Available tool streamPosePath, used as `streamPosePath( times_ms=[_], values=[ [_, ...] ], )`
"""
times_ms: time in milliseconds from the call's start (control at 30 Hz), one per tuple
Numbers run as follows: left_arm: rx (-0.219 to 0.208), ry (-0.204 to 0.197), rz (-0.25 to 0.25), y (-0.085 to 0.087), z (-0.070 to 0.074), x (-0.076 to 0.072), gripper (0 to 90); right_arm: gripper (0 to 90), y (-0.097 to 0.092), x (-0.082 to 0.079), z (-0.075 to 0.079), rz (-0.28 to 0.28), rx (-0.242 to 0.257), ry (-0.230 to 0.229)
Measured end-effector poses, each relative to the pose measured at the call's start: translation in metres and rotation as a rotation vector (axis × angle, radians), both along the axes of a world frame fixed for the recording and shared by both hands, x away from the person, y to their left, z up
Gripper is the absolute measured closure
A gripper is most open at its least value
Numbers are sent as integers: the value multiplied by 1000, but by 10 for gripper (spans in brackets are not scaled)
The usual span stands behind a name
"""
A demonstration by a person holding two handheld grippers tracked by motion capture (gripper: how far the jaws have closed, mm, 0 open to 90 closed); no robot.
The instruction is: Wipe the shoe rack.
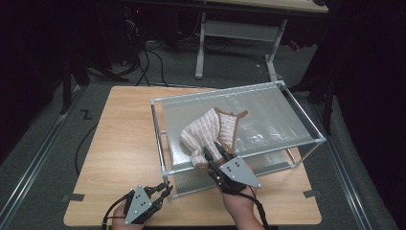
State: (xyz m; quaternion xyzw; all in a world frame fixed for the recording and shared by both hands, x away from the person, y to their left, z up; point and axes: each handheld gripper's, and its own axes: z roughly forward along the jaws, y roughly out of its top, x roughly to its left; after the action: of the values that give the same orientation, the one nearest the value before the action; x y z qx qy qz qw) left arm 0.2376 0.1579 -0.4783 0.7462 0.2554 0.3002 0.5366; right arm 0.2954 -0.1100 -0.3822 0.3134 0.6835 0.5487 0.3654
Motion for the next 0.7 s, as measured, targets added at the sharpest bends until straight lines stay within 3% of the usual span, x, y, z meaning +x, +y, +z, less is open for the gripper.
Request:
streamPosePath(
  times_ms=[700],
  values=[
    [-5,3,1,0,0,0,780,640,-106,32,3,-235,13,5]
  ],
)
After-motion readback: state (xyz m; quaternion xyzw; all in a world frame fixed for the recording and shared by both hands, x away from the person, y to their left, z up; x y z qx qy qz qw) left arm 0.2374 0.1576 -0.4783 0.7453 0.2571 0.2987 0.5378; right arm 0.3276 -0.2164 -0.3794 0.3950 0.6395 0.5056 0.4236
